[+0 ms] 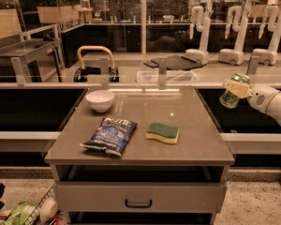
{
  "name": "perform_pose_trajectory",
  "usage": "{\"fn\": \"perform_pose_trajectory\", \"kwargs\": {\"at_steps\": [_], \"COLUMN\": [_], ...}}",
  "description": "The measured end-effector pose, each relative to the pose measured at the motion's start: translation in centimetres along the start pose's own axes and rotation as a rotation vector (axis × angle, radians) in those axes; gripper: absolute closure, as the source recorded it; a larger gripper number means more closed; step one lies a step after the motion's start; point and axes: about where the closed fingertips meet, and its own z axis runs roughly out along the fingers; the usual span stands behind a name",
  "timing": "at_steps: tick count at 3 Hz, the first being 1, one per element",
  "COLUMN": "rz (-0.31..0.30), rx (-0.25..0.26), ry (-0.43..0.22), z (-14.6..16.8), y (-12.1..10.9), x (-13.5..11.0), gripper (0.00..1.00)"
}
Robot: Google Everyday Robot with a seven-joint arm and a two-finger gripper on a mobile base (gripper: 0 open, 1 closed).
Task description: Pick green can from bottom drawer and place on counter
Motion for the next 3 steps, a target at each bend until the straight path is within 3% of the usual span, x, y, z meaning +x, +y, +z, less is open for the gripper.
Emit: {"fn": "perform_pose_trajectory", "kwargs": {"at_steps": [1,2,3], "rz": [-0.091,-0.151,-0.161], "rx": [-0.105,-0.160,-0.167], "ry": [-0.028,0.007,0.083], "z": [5.2,9.0,11.3], "y": [4.6,7.8,8.5], "x": [0.4,2.2,5.7], "gripper": [1.00,1.00,1.00]}}
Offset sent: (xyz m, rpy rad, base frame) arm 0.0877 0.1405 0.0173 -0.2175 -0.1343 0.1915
